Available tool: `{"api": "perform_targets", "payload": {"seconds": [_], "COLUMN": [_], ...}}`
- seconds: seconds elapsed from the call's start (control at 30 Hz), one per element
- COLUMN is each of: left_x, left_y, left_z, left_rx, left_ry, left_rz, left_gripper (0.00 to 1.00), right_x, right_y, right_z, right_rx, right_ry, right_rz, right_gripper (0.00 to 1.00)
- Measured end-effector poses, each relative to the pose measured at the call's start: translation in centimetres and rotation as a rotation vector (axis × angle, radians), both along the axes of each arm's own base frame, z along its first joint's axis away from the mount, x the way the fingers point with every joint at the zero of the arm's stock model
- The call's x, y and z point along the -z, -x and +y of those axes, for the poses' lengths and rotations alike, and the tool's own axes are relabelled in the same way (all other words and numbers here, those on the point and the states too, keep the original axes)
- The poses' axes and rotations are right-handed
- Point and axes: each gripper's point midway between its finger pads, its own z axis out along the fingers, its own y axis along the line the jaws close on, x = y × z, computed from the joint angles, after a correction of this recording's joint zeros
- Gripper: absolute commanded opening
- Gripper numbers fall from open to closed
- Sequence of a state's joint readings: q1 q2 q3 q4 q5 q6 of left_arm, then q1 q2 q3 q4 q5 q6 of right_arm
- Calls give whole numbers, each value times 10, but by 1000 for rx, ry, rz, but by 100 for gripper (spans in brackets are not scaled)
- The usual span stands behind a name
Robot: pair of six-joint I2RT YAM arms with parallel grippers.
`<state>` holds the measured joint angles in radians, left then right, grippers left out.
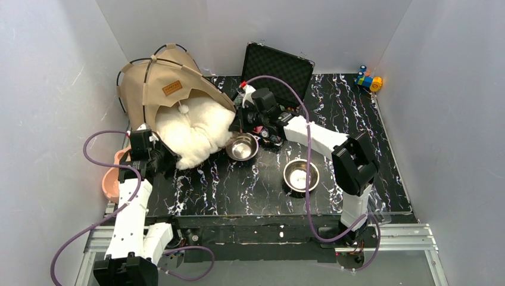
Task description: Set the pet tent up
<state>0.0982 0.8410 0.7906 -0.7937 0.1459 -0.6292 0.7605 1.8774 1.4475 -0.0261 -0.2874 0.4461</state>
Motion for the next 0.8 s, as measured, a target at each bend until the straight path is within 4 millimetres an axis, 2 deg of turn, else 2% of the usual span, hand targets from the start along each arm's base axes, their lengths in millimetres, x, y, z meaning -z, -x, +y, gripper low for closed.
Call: {"api": "perform_targets", "payload": {"seconds": [0.17,0.2,0.33,0.47,0.67,0.8], "left_x": [-27,-51,-65,-58,-52,-46], "left_y": [-26,-46,-66,-90,-116,-130], "left_z": [4,12,20,30,46,54], "left_rx": [-4,-21,-31,-32,-55,-59], "left_ry": [-17,-44,-90,-141,-225,-267], "left_rz": [-73,-147,-200,-214,-243,-255], "left_gripper": [0,0,0,0,0,0], "right_x": [-51,-79,-91,-86,-63,-41], "right_y": [-12,-16,-32,-51,-77,-90], "right_z": [21,32,49,70,106,117], "right_rx": [-12,-14,9,35,59,90], "right_ry": [-98,-155,-183,-188,-171,-138], "right_rz": [-101,-165,-200,-225,-250,-262], "right_gripper": [1,1,1,1,1,1]}}
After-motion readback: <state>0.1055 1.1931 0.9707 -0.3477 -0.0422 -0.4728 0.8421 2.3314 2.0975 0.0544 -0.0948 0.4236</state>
